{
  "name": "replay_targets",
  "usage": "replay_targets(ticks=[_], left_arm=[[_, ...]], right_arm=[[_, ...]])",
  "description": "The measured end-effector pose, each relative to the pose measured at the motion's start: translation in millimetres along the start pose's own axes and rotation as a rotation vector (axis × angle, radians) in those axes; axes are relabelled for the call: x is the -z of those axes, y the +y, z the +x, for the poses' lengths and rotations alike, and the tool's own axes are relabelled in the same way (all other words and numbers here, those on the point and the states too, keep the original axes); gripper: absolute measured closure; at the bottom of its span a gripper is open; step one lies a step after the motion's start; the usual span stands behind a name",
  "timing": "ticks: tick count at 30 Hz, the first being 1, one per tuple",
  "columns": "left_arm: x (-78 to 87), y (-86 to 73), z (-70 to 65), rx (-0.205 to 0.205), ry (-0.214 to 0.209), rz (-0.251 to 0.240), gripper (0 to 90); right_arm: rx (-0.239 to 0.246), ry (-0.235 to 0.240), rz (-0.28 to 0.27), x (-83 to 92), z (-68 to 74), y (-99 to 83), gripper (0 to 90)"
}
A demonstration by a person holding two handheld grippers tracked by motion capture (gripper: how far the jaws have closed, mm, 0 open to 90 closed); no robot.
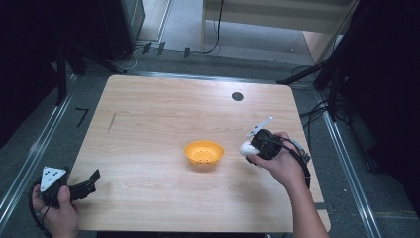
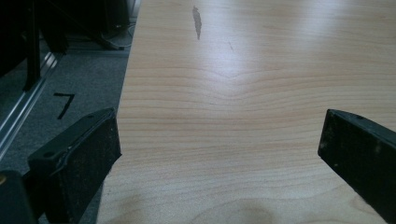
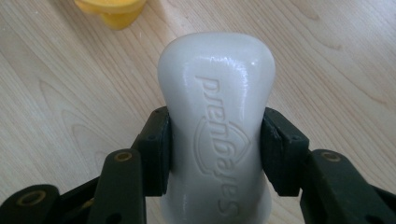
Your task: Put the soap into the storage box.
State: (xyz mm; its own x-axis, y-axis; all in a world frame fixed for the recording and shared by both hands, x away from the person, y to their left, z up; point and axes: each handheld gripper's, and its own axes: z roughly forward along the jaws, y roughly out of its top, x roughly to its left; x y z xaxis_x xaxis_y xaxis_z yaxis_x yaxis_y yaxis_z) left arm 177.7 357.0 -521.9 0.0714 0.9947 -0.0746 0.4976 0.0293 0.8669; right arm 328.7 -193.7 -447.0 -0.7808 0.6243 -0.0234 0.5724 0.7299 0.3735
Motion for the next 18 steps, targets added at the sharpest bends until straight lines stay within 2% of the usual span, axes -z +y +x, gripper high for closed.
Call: replay_targets(ticks=[18], left_arm=[[0.0, 0.2, 0.2, 0.002, -0.001, 0.005, 0.0]], right_arm=[[0.070, 0.012, -0.020, 3.9, 9.9, 25.3, 51.2]])
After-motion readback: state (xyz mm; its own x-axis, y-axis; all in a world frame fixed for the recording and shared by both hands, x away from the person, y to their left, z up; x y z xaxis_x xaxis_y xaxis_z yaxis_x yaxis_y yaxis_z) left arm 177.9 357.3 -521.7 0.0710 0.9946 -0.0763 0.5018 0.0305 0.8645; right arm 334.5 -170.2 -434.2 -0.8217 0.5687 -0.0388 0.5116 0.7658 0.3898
